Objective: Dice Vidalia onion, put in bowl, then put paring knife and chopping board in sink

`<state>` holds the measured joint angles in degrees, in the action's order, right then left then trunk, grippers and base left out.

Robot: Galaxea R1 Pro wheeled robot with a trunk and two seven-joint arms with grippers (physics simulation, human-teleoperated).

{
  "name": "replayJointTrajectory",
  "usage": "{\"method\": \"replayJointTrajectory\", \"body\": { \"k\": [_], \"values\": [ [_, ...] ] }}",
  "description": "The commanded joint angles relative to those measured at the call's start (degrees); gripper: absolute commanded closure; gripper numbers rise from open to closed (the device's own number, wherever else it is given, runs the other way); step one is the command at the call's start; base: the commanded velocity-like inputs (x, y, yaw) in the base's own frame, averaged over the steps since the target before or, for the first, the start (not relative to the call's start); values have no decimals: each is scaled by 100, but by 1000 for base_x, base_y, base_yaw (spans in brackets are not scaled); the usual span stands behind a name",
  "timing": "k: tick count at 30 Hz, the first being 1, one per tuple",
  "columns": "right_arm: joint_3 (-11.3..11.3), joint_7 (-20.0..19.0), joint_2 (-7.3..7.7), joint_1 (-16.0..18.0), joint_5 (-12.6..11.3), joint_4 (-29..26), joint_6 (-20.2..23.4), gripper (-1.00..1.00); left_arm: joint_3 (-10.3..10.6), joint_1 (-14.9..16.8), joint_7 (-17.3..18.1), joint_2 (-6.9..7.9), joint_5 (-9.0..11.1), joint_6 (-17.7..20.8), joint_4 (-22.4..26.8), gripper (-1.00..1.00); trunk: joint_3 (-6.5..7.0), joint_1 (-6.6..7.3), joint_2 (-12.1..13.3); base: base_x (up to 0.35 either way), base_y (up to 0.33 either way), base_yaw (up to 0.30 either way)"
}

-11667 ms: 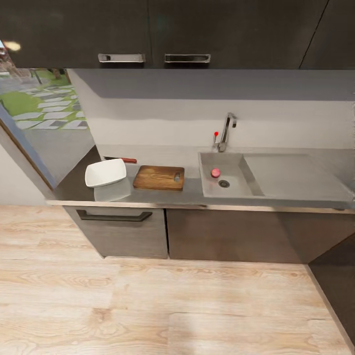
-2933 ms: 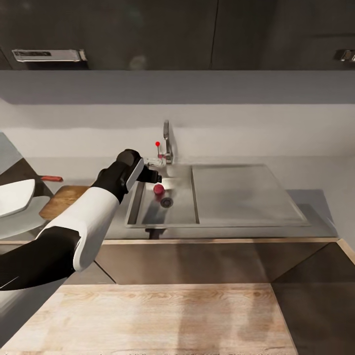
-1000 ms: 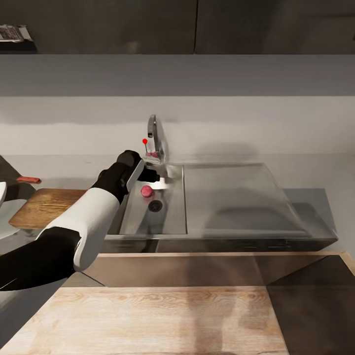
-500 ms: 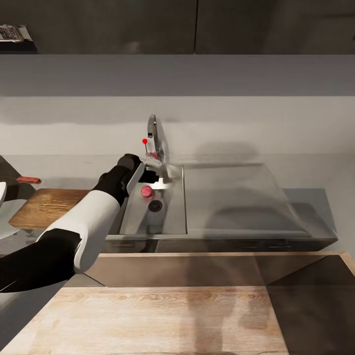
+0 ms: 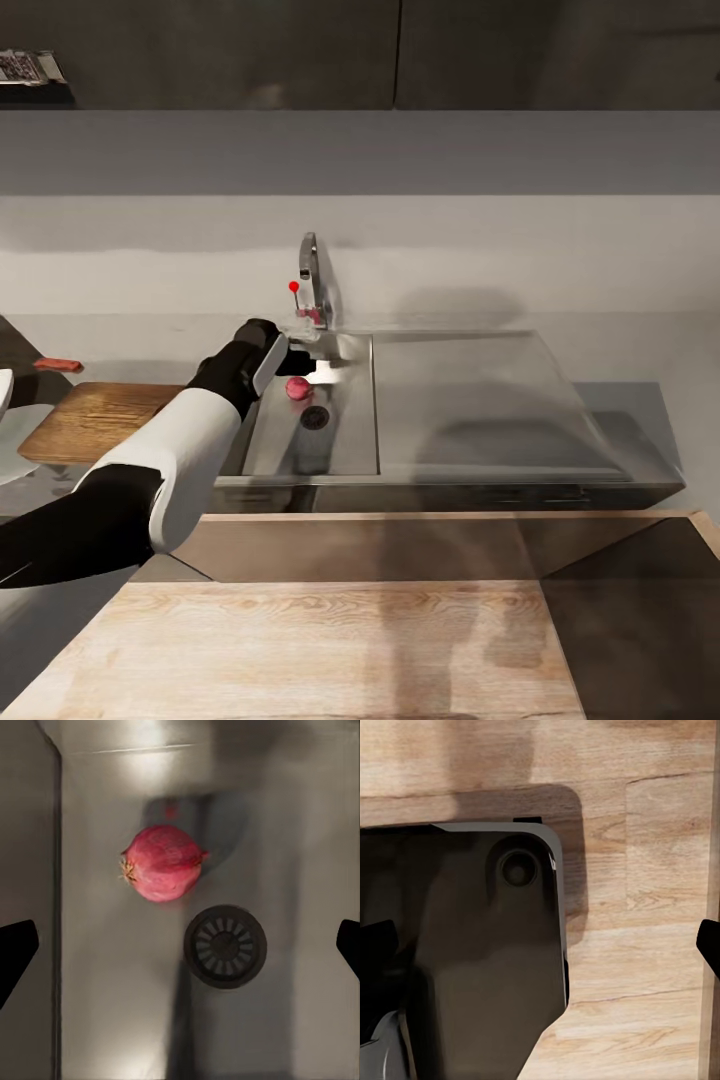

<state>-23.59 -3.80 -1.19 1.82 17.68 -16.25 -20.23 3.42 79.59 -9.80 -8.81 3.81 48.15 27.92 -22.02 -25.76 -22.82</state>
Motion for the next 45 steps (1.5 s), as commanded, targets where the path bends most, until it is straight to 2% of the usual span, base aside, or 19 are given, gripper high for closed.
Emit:
{"method": "replayJointTrajectory", "body": {
  "k": [1,7,21,32,35,38,45],
  "values": [
    [-49,-40,-4,2,25,-3,-16,-100,15,4,-80,3,47,-41,-28,-100,-9,-3,-10,0,0,0],
    [-49,-41,-4,2,25,-2,-16,-100,-31,4,-238,-6,58,-304,-266,-100,-9,-3,-10,43,0,0],
    [-49,-40,-4,2,25,-4,-16,-100,-35,4,-250,-7,58,-326,-306,-100,-9,-3,-10,233,0,0],
    [-49,-40,-4,2,25,-4,-16,-100,-43,2,-250,-7,63,-329,-378,-100,-16,-3,-10,34,0,0],
    [-49,-40,-4,2,25,-2,-16,-100,-43,0,-250,-5,129,-331,-382,-100,-25,-3,-10,-48,0,0],
    [-49,-41,-4,2,25,-3,-16,-100,-43,0,-250,0,297,-332,-390,-100,-36,-3,-10,-235,0,0],
    [-49,-41,-4,2,25,-3,-16,-100,-43,1,-249,3,400,-333,-393,-100,-64,-3,-10,-81,0,0]
  ]
}}
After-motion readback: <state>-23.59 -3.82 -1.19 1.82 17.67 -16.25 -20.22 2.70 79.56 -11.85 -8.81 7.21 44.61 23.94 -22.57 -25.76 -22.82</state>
